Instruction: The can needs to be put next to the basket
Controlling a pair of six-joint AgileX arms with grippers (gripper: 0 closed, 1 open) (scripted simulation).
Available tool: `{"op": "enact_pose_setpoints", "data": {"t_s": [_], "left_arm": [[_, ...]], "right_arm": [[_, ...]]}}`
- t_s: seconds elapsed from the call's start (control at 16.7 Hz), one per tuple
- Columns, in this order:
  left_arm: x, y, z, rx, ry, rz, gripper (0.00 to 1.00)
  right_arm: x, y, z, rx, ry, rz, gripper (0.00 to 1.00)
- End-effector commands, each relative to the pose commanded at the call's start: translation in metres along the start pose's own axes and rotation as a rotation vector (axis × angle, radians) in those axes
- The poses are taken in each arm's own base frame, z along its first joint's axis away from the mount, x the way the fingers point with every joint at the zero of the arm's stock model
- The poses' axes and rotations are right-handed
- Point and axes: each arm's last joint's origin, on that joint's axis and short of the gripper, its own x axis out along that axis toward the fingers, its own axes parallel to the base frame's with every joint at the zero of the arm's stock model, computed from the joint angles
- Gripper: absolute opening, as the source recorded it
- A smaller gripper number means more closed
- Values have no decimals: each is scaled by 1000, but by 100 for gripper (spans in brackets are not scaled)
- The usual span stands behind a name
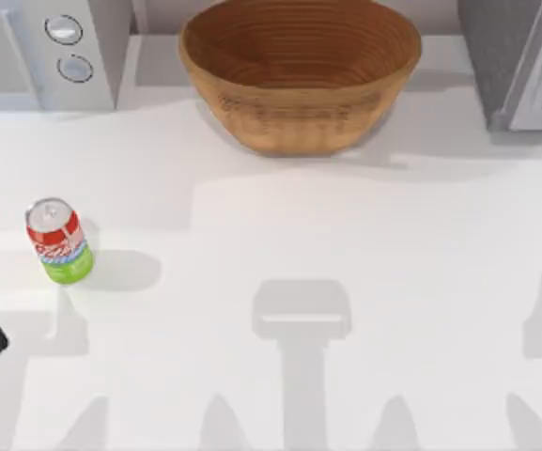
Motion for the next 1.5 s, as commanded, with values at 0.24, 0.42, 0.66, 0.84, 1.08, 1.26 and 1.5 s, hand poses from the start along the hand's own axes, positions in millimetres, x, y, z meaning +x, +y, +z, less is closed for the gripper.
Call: {"op": "enact_pose_setpoints", "data": {"t_s": [0.24, 0.42, 0.66, 0.84, 1.08, 1.26, 1.5], "left_arm": [[0, -1, 5, 25, 26, -11, 100], [3, -4, 22, 114, 138, -49, 100], [24, -9, 46, 280, 421, -143, 100], [56, -16, 60, 409, 696, -254, 100], [117, -28, 65, 550, 1068, -429, 100], [167, -39, 59, 610, 1286, -541, 100], [223, -50, 51, 635, 1453, -624, 100]], "right_arm": [[0, 0, 0, 0, 0, 0, 100], [0, 0, 0, 0, 0, 0, 100], [0, 0, 0, 0, 0, 0, 100], [0, 0, 0, 0, 0, 0, 100], [0, 0, 0, 0, 0, 0, 100], [0, 0, 0, 0, 0, 0, 100], [0, 0, 0, 0, 0, 0, 100]]}}
